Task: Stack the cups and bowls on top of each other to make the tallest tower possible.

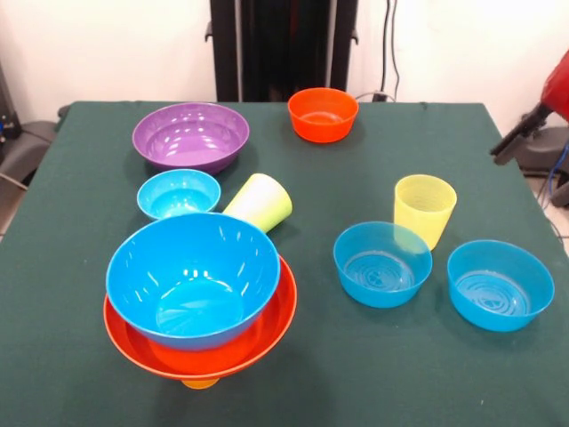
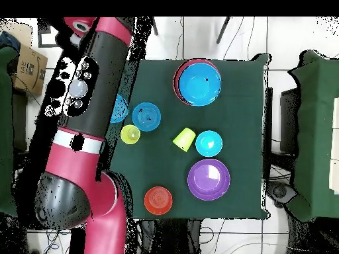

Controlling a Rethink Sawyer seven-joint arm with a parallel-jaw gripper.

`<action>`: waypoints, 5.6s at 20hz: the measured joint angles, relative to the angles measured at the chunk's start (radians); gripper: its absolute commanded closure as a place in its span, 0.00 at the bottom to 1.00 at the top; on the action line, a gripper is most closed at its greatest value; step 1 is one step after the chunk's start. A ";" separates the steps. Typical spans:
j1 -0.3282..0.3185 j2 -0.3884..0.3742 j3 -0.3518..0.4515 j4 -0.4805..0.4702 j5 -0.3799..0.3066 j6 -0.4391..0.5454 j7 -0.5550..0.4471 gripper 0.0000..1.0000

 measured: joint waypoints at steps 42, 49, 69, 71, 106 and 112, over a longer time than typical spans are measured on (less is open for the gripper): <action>0.018 0.126 0.198 0.087 -0.137 -0.193 0.157 0.00; 0.022 0.125 0.206 0.087 -0.137 -0.193 0.201 0.00; 0.025 0.125 0.212 0.087 -0.128 -0.154 0.278 0.00; 0.027 0.125 0.212 0.087 -0.128 -0.154 0.315 0.00; 0.074 0.145 0.190 0.093 -0.148 -0.199 0.602 0.00; 0.092 0.156 0.230 0.092 -0.186 -0.214 0.597 0.00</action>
